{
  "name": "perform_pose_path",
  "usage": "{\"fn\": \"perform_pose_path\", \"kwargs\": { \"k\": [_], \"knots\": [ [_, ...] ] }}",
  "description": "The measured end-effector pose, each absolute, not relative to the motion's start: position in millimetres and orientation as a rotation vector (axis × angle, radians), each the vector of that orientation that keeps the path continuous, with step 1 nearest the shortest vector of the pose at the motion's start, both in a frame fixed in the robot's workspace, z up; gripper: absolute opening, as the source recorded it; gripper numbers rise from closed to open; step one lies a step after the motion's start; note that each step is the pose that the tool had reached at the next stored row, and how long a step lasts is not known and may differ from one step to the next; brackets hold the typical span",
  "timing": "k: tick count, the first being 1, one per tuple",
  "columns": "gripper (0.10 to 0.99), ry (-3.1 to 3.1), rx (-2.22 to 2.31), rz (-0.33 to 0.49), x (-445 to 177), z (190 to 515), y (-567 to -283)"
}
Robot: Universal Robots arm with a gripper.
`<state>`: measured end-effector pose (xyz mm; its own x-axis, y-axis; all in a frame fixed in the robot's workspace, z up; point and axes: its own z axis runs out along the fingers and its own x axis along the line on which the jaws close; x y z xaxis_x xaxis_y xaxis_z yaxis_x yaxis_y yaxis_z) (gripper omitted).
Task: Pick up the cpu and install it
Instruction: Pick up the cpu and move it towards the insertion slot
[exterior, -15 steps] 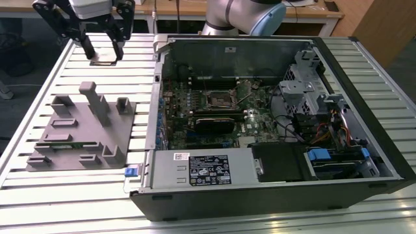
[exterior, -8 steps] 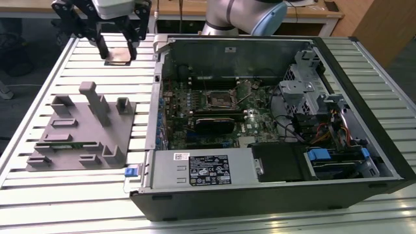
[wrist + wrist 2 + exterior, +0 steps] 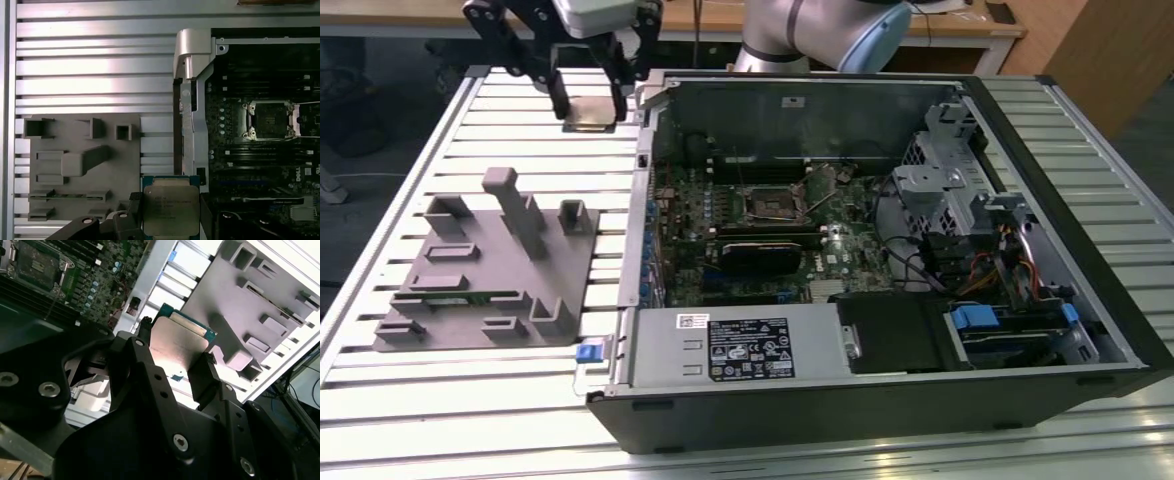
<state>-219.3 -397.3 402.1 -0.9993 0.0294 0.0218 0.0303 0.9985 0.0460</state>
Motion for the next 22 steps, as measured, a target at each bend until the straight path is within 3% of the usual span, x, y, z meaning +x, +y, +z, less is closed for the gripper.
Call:
{"fn": "perform_pose_path", "kwargs": {
  "k": [22],
  "knots": [
    [0.545,-3.107,-0.047,-0.072,-163,402,-394]
  ]
}}
